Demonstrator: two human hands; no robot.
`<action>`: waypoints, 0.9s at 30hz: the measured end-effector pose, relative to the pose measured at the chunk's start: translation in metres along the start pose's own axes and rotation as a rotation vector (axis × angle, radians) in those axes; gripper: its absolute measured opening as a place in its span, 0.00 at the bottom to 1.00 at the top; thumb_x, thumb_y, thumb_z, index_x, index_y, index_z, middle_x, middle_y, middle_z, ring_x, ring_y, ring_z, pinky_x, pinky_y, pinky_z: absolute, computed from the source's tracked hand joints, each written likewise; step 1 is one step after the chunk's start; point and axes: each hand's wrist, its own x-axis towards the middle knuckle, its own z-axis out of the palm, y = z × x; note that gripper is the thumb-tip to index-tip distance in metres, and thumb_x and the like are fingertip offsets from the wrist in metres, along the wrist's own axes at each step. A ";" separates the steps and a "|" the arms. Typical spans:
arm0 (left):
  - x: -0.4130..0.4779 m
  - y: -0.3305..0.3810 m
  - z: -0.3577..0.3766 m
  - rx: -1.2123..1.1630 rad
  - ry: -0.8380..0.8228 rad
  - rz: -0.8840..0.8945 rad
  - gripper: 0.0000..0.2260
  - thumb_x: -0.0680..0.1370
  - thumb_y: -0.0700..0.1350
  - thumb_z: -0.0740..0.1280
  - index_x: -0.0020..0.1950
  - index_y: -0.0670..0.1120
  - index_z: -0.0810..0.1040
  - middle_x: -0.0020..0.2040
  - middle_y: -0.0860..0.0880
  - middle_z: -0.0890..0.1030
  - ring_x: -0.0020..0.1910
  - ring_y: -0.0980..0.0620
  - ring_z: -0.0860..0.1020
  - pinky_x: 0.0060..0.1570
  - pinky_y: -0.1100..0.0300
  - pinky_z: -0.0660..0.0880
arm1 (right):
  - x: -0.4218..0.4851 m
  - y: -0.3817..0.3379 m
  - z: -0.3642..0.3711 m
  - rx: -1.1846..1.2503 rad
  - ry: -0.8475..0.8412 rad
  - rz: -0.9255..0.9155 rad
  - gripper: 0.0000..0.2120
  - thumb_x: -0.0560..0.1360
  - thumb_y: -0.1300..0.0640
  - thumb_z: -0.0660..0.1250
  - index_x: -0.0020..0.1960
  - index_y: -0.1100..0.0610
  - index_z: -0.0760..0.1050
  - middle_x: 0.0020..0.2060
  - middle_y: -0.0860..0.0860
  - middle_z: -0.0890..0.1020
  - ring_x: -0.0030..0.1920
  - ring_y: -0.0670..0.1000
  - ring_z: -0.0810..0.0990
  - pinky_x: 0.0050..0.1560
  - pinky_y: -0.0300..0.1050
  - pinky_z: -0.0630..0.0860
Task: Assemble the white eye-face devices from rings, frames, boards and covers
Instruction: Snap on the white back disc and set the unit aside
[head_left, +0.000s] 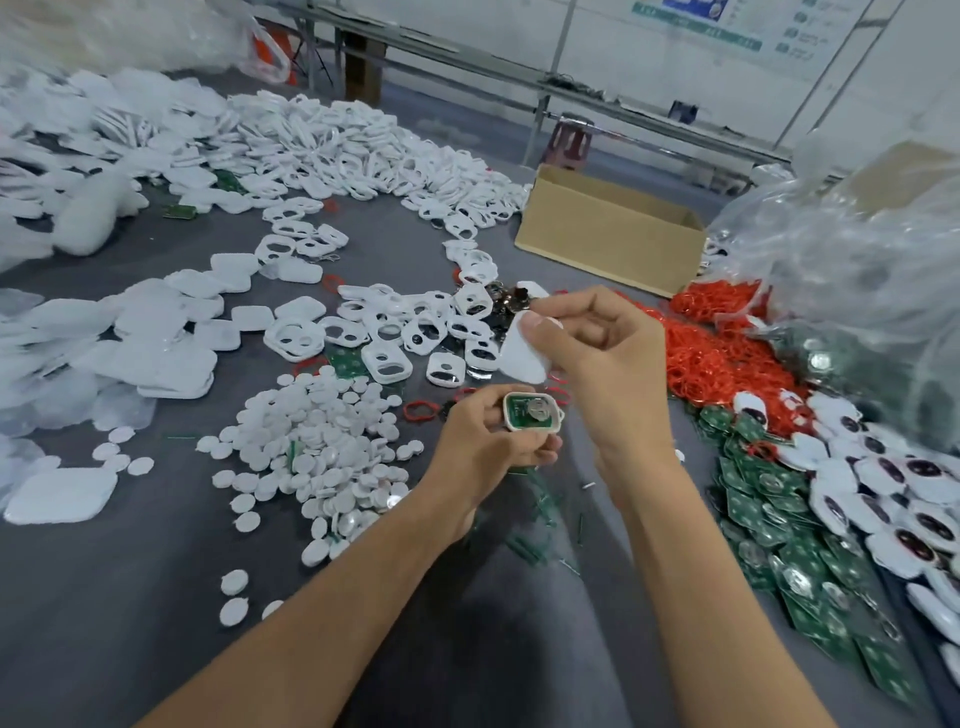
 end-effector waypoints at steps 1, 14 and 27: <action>-0.001 0.000 -0.001 -0.054 0.001 0.021 0.13 0.74 0.27 0.67 0.56 0.38 0.77 0.47 0.41 0.84 0.41 0.48 0.84 0.43 0.59 0.81 | 0.000 0.004 -0.007 0.001 0.028 0.017 0.04 0.71 0.63 0.73 0.42 0.54 0.81 0.28 0.56 0.77 0.30 0.51 0.72 0.31 0.40 0.68; -0.002 0.004 0.003 -0.165 0.058 0.037 0.14 0.73 0.27 0.68 0.56 0.40 0.77 0.44 0.47 0.84 0.41 0.52 0.83 0.42 0.58 0.82 | 0.003 0.035 -0.026 0.027 -0.072 0.393 0.04 0.73 0.71 0.68 0.45 0.64 0.76 0.25 0.53 0.80 0.26 0.48 0.79 0.27 0.38 0.76; 0.000 0.006 0.002 -0.194 0.089 -0.029 0.17 0.75 0.28 0.65 0.63 0.39 0.75 0.57 0.39 0.82 0.51 0.45 0.83 0.53 0.52 0.81 | 0.003 0.058 -0.022 -0.344 -0.008 0.263 0.04 0.70 0.61 0.73 0.41 0.56 0.78 0.29 0.48 0.80 0.31 0.48 0.81 0.33 0.44 0.75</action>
